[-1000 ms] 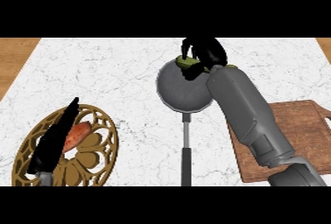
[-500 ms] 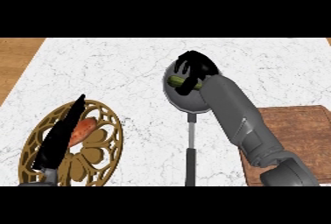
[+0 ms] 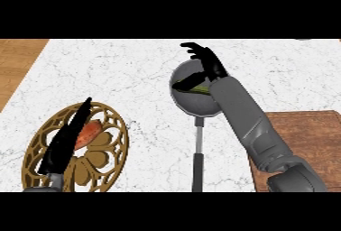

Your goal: Pick the squash from the cutting board and place it in the pan

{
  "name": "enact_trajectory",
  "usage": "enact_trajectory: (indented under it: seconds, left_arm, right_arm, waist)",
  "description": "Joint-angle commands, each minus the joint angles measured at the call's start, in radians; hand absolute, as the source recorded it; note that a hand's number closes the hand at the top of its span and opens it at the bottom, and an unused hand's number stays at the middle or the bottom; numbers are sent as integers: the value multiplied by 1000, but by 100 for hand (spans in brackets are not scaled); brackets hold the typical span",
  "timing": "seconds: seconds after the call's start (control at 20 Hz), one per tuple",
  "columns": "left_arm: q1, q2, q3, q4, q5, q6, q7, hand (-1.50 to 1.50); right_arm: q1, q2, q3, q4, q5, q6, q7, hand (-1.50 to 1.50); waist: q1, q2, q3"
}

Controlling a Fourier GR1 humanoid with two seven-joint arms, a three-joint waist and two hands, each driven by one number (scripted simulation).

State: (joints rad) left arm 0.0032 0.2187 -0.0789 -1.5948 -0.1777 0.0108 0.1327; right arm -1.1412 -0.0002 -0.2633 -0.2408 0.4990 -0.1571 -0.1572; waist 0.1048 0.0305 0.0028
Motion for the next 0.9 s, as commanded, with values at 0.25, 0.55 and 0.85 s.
enact_trajectory:
  seconds: [0.25, 0.55, 0.85]
  left_arm:
    - [12, -13, 19, -13, -8, 30, 39, 0]
    - [60, 0, 26, 3, -1, 10, -25, 0]
    - [33, -3, 43, -14, 0, 16, 17, 0]
  right_arm:
    - [-12, -30, -173, -28, -153, -200, -57, -150]
    - [45, -187, -244, -15, -210, -134, -137, -150]
    - [134, -345, -247, 1, -214, 25, -268, -150]
  waist:
    - [-41, -7, -1]
    - [-47, -7, -1]
    - [-60, -10, -1]
